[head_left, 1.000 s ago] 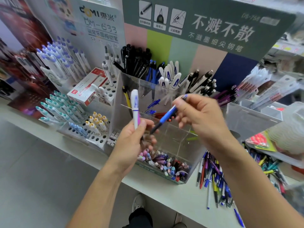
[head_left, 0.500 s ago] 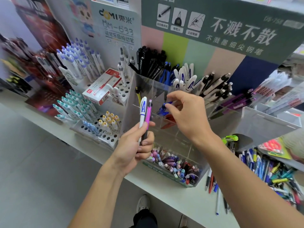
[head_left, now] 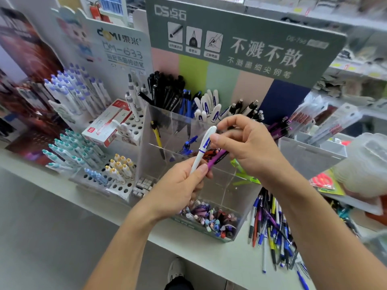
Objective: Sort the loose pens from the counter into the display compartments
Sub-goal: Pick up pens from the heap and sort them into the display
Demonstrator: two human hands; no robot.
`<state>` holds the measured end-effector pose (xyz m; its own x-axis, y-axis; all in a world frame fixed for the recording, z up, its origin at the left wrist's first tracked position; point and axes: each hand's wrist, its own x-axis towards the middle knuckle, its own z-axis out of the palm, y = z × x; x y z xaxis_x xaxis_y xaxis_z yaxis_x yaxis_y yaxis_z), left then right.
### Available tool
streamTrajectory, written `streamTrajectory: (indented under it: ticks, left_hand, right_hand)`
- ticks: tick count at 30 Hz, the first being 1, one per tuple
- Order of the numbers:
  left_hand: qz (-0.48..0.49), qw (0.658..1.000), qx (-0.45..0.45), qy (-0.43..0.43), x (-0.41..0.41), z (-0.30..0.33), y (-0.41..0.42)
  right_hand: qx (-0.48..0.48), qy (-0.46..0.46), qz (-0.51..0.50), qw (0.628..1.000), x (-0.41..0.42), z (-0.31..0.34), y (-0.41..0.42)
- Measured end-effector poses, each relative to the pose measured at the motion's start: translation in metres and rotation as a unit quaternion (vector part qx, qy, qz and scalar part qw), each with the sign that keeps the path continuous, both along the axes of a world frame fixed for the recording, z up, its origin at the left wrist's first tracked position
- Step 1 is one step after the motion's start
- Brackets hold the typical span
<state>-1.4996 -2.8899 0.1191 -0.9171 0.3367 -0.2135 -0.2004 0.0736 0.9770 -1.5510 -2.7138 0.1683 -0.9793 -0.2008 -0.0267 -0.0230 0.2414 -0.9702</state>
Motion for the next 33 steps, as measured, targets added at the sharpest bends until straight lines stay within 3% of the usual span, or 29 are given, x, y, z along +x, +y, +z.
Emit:
streamTrajectory:
  ticks: [6, 9, 11, 13, 16, 20, 24, 26, 28, 31, 33]
  left_hand:
    - [0.0, 0.999, 0.011, 0.032, 0.0, -0.001, 0.004]
    - [0.044, 0.998, 0.032, 0.022, -0.001, -0.004, 0.002]
    - [0.085, 0.991, 0.089, -0.052, -0.002, -0.008, -0.001]
    - [0.1, 0.971, 0.177, -0.129, -0.001, -0.009, -0.002]
    - [0.113, 0.96, 0.215, -0.141, 0.001, -0.015, -0.001]
    - [0.12, 0.971, 0.18, -0.105, 0.004, -0.022, 0.0]
    - [0.113, 0.99, 0.082, -0.023, 0.004, -0.024, 0.002]
    - [0.123, 0.99, 0.052, 0.039, 0.003, -0.02, 0.008]
    - [0.136, 0.985, 0.058, 0.09, 0.002, -0.014, 0.016]
    - [0.111, 0.98, 0.058, 0.152, -0.002, 0.0, 0.035]
    - [0.077, 0.981, 0.037, 0.176, -0.006, 0.006, 0.053]
  right_hand:
    - [0.024, 0.061, 0.081, 0.995, -0.004, 0.024, 0.004]
    - [-0.036, 0.173, -0.032, 0.984, -0.014, 0.047, 0.017]
    - [-0.029, 0.296, -0.128, 0.946, -0.026, 0.058, 0.028]
    - [0.058, 0.366, -0.17, 0.913, -0.041, 0.058, 0.03]
    - [0.226, 0.324, -0.132, 0.909, -0.06, 0.038, 0.018]
    - [0.369, 0.265, -0.068, 0.888, -0.072, 0.019, 0.009]
    - [0.454, 0.258, -0.012, 0.853, -0.07, 0.03, 0.001]
    - [0.43, 0.29, -0.043, 0.854, -0.061, 0.047, 0.007]
    - [0.303, 0.318, -0.11, 0.892, -0.042, 0.064, 0.028]
    - [0.153, 0.176, -0.05, 0.971, 0.004, 0.061, 0.052]
    - [0.121, 0.109, -0.013, 0.987, 0.025, 0.038, 0.057]
